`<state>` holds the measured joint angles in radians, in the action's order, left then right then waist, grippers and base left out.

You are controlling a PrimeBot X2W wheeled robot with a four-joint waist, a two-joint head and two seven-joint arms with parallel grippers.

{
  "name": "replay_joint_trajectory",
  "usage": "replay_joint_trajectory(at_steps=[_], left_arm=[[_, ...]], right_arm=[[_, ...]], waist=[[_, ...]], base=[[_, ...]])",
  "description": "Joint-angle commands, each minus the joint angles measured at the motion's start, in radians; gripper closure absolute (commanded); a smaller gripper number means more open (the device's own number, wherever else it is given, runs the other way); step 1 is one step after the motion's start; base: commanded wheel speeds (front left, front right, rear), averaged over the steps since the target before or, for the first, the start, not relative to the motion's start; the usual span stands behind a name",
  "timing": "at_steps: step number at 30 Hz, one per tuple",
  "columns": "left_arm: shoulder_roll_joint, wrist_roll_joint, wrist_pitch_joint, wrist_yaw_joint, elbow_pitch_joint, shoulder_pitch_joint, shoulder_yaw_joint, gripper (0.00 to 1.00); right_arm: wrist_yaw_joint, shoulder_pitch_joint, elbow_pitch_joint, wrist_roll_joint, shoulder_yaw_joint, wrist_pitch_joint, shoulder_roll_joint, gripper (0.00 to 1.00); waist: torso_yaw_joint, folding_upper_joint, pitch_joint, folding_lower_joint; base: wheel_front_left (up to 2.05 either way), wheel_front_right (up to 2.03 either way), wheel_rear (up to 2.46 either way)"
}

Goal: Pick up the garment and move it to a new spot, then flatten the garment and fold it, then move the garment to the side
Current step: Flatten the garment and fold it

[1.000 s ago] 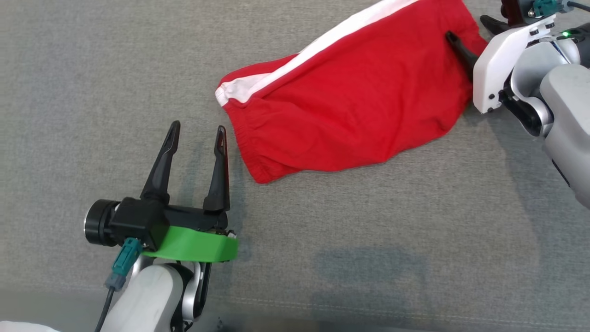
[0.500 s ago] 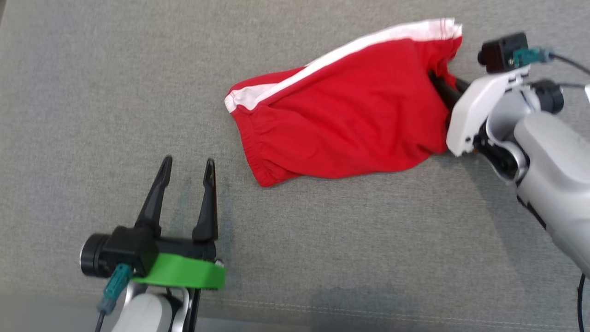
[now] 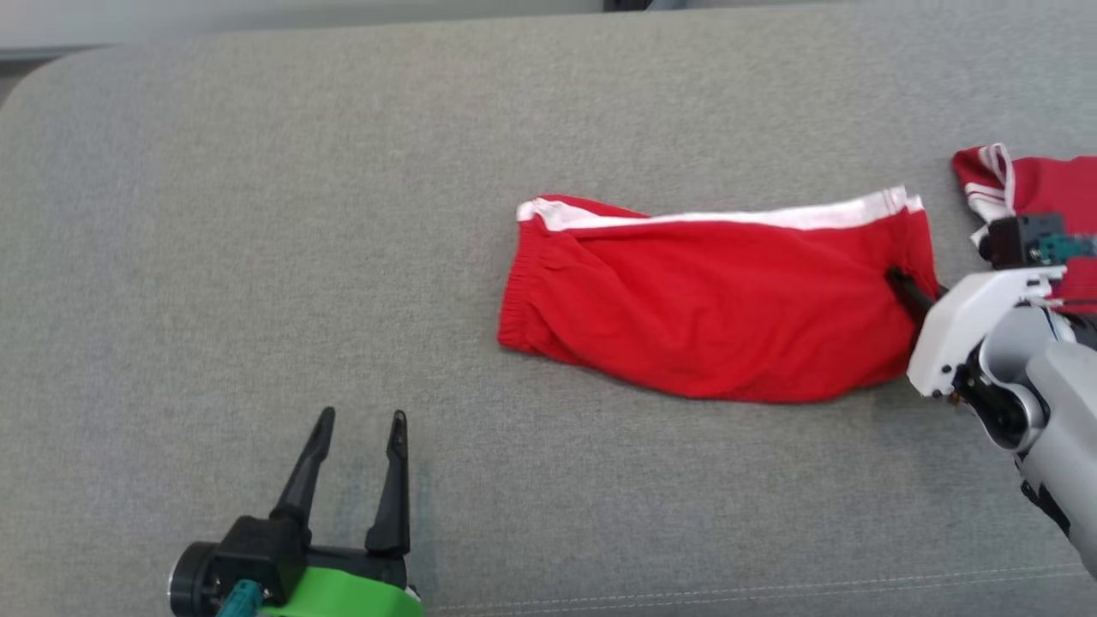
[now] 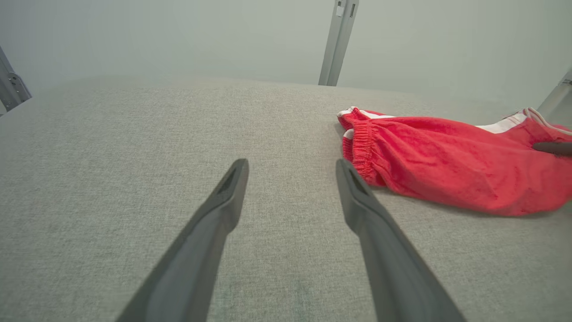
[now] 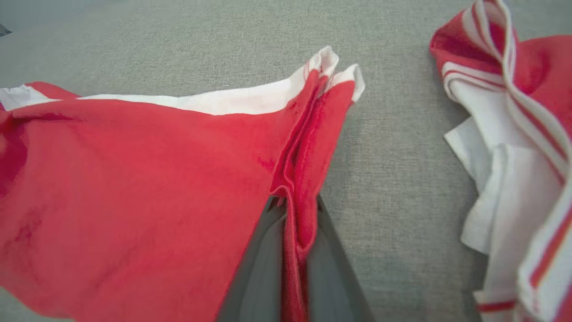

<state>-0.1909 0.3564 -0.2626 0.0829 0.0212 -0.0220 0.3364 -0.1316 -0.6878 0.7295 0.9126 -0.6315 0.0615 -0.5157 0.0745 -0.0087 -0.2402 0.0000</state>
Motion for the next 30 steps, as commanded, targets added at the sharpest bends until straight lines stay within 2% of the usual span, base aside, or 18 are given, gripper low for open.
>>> replay_joint_trajectory(at_steps=[1,7,10,12,16,20,25,30], left_arm=[[0.006,-0.013,-0.002,-0.006,0.004,-0.022,0.003,0.0],[0.042,-0.009,-0.002,-0.016,-0.002,-0.068,-0.004,0.0],[0.054,-0.016,-0.002,-0.022,-0.002,-0.093,-0.009,0.0],[0.062,-0.024,-0.002,-0.024,0.0,-0.102,-0.008,0.0],[0.077,-0.029,-0.002,-0.031,0.001,-0.107,-0.004,0.0],[0.092,-0.042,-0.002,-0.042,0.009,-0.083,0.006,0.0],[0.102,-0.053,-0.002,-0.057,0.033,-0.046,0.014,0.0],[0.115,-0.056,-0.002,-0.062,0.052,-0.023,0.004,0.0]], right_arm=[[0.002,0.023,0.015,-0.001,0.013,-0.013,0.0,1.0],[0.002,0.051,0.078,-0.036,0.114,-0.076,-0.034,1.0],[0.002,0.041,0.06,-0.058,0.149,-0.077,-0.043,1.0],[0.002,0.03,0.034,-0.088,0.156,-0.062,-0.025,1.0],[0.001,0.02,-0.038,-0.142,0.153,-0.005,0.058,1.0],[0.001,0.0,-0.062,-0.211,0.175,0.032,0.205,1.0],[0.001,-0.013,-0.031,-0.309,0.216,0.047,0.371,1.0],[0.001,-0.009,0.0,-0.377,0.259,0.046,0.441,1.0]], waist=[[-0.044,0.0087,0.057,0.0],[-0.02,0.0087,0.089,0.0],[-0.015,0.0087,0.1,0.0],[-0.012,0.0087,0.106,0.0],[-0.007,0.0087,0.103,0.0],[0.011,0.0087,0.086,0.0],[0.06,0.0087,0.067,0.0],[0.103,0.0087,0.061,0.0]], base=[[0.0,0.0,0.0],[0.0,0.0,0.0],[0.0,0.0,0.0],[0.0,0.0,0.0],[0.0,0.0,0.0],[0.0,0.0,0.0],[0.0,0.0,0.0],[0.0,0.0,0.0]])
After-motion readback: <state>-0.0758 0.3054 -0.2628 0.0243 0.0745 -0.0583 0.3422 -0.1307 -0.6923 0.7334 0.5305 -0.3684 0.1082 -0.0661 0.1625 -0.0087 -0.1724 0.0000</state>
